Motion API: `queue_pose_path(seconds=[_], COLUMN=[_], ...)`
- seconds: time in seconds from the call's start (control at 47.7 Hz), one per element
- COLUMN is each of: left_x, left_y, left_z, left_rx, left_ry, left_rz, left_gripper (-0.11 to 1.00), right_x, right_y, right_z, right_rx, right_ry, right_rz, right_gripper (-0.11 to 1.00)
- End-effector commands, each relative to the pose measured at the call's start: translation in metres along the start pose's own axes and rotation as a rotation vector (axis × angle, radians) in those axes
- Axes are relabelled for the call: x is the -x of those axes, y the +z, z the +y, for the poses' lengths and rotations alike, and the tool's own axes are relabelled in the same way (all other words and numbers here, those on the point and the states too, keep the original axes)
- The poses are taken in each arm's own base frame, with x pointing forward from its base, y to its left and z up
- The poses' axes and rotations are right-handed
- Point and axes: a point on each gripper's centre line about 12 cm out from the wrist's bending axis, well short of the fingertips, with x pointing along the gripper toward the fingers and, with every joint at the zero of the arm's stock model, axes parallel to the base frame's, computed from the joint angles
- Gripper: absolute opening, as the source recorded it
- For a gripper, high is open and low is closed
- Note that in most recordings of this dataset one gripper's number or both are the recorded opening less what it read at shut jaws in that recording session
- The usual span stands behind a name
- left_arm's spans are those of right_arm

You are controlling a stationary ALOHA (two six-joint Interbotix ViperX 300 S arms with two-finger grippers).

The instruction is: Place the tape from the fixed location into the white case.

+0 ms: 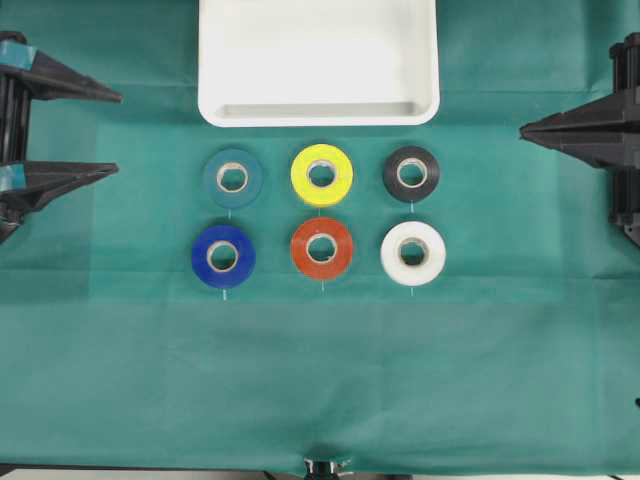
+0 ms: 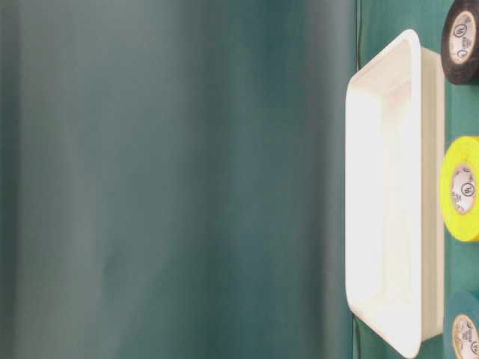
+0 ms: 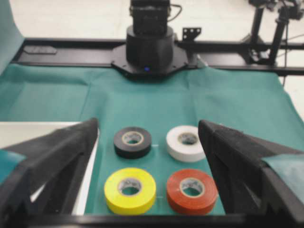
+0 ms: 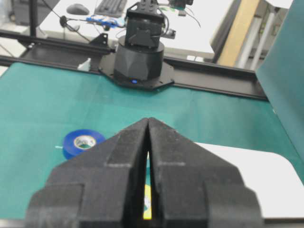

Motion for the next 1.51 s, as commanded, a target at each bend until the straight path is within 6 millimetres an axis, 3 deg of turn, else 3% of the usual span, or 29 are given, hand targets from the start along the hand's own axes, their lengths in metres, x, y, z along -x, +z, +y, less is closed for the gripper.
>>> queue_pose_path(seconds=[0.0, 1.488], left_x=[-0.0032, -0.0081], left_y=[0.0064, 0.0067], left_z=[-0.0006, 0.0089], left_rx=[0.003, -0.002], left_ry=[-0.003, 0.044], left_rz=[-0.009, 0.000], left_gripper=[0.99, 0.98], right_x=[-0.0027, -0.0029], right_y=[0.0094, 0.0094], right_z=[0.0000, -0.0003], right_rx=[0.000, 0.002], right_ry=[0.000, -0.001], right_rz=[-0.020, -0.012], right_gripper=[-0.01, -0.01])
